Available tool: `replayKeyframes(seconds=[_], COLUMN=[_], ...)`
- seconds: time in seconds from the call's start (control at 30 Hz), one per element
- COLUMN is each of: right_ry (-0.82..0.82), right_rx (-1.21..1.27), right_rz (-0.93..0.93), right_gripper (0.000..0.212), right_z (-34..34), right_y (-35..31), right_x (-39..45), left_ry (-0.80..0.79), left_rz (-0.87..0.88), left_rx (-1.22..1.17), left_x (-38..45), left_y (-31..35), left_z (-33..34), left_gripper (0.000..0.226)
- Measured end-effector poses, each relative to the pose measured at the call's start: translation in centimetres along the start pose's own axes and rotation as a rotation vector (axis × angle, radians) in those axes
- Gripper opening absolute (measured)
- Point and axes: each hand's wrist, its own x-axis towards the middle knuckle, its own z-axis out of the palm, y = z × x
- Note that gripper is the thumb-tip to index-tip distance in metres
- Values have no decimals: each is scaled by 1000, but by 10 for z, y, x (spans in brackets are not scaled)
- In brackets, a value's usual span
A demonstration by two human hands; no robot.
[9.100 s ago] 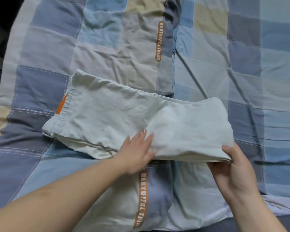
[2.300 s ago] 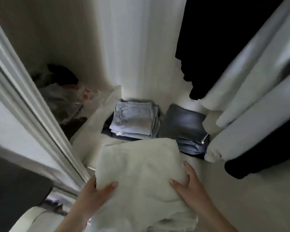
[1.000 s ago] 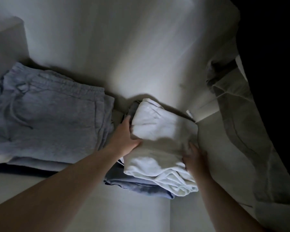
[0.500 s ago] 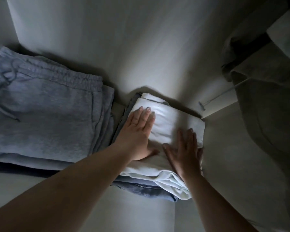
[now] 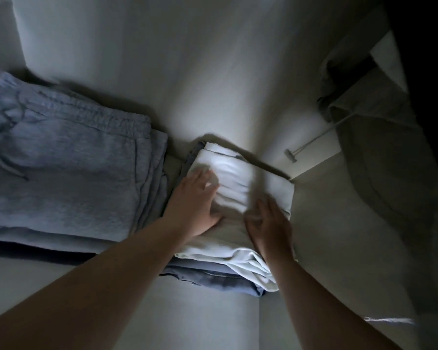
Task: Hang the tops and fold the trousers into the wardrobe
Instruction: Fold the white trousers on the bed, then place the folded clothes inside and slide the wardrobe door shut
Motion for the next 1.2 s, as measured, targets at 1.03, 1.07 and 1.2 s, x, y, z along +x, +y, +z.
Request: replayKeyframes(seconds=[1.03, 1.07, 1.2], right_ry=[-18, -15, -1], right_rx=[1264, 1263, 1184], right_rz=[-591, -631, -850], right_gripper=[38, 39, 33], right_z=[-360, -374, -435], right_y=[-193, -194, -206], right_x=[-296, -305, -334], left_ry=[743, 751, 823], left_rz=[-434, -434, -385], left_rx=[-750, -729, -686], left_x=[-404, -414, -452], left_y=[185, 194, 227], left_z=[-326, -331, -363], left_gripper=[11, 11, 12])
